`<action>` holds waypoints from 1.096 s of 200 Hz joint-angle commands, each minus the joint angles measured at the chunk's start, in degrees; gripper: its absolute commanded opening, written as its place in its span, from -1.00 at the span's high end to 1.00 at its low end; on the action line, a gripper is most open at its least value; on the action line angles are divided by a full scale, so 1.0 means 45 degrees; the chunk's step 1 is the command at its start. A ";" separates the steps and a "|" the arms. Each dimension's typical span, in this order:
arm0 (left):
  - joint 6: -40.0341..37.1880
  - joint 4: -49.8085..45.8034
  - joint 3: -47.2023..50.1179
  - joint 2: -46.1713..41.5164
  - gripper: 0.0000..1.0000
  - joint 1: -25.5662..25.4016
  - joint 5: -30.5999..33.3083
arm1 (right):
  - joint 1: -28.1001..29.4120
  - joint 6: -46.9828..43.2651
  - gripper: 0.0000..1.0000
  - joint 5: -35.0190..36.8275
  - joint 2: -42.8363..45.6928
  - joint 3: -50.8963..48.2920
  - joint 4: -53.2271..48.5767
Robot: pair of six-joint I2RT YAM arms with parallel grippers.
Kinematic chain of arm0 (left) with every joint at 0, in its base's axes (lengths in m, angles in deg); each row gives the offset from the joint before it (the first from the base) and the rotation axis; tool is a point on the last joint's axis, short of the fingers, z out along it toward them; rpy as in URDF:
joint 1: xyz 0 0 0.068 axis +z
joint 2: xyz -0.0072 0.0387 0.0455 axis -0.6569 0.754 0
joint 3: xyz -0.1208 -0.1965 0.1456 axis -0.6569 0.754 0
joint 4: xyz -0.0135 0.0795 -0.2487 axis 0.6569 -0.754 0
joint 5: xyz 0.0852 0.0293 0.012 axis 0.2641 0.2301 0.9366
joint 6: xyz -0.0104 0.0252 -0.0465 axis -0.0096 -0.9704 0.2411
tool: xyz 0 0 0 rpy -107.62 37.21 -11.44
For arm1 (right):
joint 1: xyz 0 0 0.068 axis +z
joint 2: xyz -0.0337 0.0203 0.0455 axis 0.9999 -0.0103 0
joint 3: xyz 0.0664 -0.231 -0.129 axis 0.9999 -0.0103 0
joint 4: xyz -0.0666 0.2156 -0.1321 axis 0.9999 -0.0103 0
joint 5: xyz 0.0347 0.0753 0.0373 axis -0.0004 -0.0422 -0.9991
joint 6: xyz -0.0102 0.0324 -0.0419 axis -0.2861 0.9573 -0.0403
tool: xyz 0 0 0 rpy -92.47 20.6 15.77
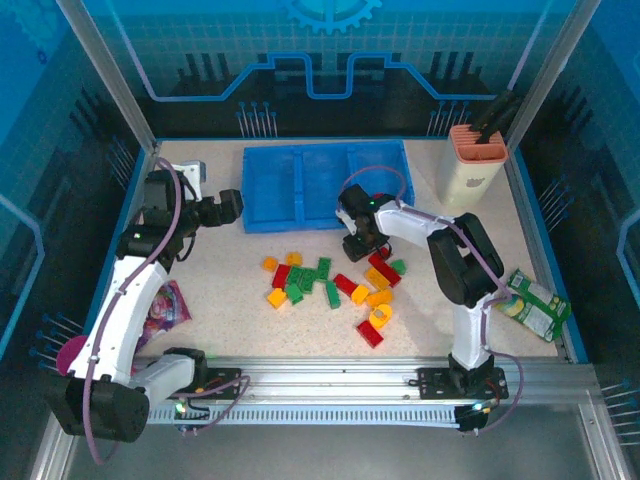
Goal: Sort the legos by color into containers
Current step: Pick up the lego from the center of the table, then place the lego in the container.
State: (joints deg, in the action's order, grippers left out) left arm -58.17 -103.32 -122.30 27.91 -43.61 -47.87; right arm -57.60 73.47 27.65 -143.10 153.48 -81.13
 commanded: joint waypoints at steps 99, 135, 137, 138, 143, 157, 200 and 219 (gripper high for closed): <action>-0.0434 0.0182 0.0194 -0.0011 -0.99 -0.0098 0.0094 | -0.2618 -0.0213 0.38 -0.0249 -0.0179 0.5309 -0.1630; -0.0510 0.0095 0.0120 0.0070 -0.99 -0.0098 0.0215 | -0.3242 0.0109 0.40 -0.0297 -0.3100 0.8977 -0.1954; -0.0509 0.0087 0.0117 0.0070 -0.99 -0.0098 0.0233 | -0.3271 0.0163 0.40 -0.0329 -0.3247 0.9148 -0.1969; -0.0502 0.0086 0.0116 0.0070 -0.99 -0.0098 0.0258 | -0.3276 0.0185 0.40 -0.0348 -0.3320 0.9190 -0.1965; -0.0529 0.0066 0.0098 0.0070 -0.99 -0.0098 0.0285 | -0.3350 0.0260 0.40 -0.0408 -0.3643 0.9545 -0.1944; -0.0525 0.0065 0.0086 0.0068 -0.99 -0.0098 0.0335 | -0.3448 0.0420 0.40 -0.0483 -0.4702 1.0754 -0.2224; -0.0576 0.0065 0.0057 0.0296 -0.99 -0.0098 0.0415 | -0.3553 0.0635 0.40 -0.0532 -0.6300 1.1926 -0.2528; -0.0570 0.0065 0.0037 0.0475 -0.99 -0.0098 0.0343 | -0.3631 0.0676 0.40 -0.0542 -0.6556 1.1909 -0.2513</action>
State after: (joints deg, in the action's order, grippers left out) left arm -59.54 -103.14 -121.93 28.87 -43.61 -46.97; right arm -73.36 75.31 26.03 -171.71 204.41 -90.70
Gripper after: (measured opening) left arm 0.995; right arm 0.387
